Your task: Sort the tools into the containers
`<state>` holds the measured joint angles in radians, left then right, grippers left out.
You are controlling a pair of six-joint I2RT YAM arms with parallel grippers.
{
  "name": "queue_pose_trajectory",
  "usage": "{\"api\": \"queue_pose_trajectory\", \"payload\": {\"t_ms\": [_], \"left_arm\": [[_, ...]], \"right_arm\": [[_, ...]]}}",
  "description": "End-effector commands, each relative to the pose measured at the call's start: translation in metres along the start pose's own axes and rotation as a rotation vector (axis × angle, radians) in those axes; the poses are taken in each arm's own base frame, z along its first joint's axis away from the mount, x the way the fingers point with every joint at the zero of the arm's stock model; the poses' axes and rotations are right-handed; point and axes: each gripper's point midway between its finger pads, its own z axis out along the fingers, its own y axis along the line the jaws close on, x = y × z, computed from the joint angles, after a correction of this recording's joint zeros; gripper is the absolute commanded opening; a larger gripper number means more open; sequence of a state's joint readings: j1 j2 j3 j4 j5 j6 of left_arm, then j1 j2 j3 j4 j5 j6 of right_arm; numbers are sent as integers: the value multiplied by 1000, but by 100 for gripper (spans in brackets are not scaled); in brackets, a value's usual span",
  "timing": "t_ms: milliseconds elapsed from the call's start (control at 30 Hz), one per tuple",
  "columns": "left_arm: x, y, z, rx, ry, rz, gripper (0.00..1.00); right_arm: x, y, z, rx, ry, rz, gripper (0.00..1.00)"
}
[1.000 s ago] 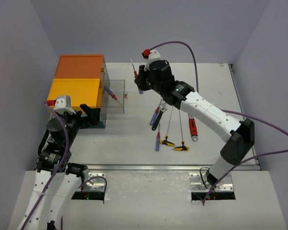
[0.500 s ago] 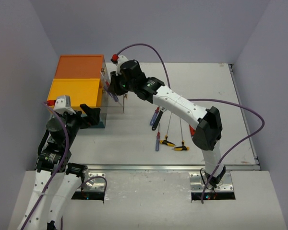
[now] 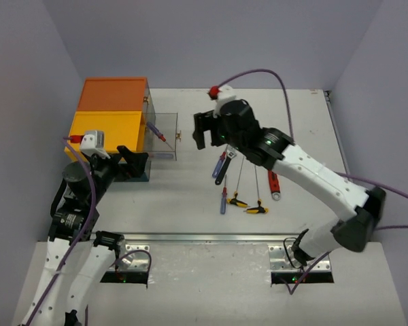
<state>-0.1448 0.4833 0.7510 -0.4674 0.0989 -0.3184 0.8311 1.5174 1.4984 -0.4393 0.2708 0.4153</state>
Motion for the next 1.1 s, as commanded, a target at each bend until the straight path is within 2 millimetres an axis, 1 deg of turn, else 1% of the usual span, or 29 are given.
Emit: {"api": "queue_pose_trajectory", "payload": {"t_ms": [0,33,67,133,200,233,267,333,367,400,433,467,533,633,700,733,767,833,867,933,967,1033,1067], "left_arm": [[-19,-42,2,179,38,12,100],[-21,-51,0,222,49,-1,100],[-20,-57,1,244,62,-8,100],[-12,-62,7,256,95,-16,100],[3,-66,17,239,144,-13,100],[11,-70,23,224,169,-11,100],[23,-81,27,195,185,20,100],[50,-108,36,117,241,108,100],[50,-140,24,96,201,137,100],[69,-158,18,37,207,212,100],[71,-173,13,21,191,217,100],[81,-188,12,2,205,214,100],[123,-197,25,-47,268,253,100],[165,-214,42,-5,306,233,99],[194,-217,53,16,349,240,93],[207,-215,61,2,375,241,87],[208,-212,65,-5,382,232,86],[238,-204,82,-42,428,256,74],[246,-201,87,-49,446,260,69],[268,-195,98,-68,489,268,59],[277,-192,101,-76,506,269,56],[284,-189,104,-82,525,268,53],[294,-181,109,-104,540,275,47]], "right_arm": [[13,-98,-66,268,-106,88,91],[37,-121,-86,316,-110,138,94],[63,-134,-90,360,-82,154,95],[75,-150,-119,398,-132,184,96],[89,-160,-135,439,-125,179,96],[92,-164,-140,457,-119,174,96],[92,-167,-144,473,-120,170,96],[93,-173,-151,512,-109,150,96],[92,-175,-155,525,-104,147,97],[90,-177,-159,534,-104,146,97],[87,-177,-161,534,-113,152,97],[85,-177,-167,538,-128,162,97],[81,-183,-184,564,-156,174,97],[79,-193,-208,613,-193,173,94],[77,-197,-223,623,-222,170,92],[77,-199,-230,631,-234,171,92],[77,-200,-230,636,-233,170,92],[80,-200,-237,627,-249,178,92],[82,-199,-237,621,-246,177,92],[88,-198,-233,607,-229,172,92],[91,-197,-230,602,-215,167,92],[96,-196,-225,596,-192,158,92],[100,-195,-219,594,-170,149,92]]}}
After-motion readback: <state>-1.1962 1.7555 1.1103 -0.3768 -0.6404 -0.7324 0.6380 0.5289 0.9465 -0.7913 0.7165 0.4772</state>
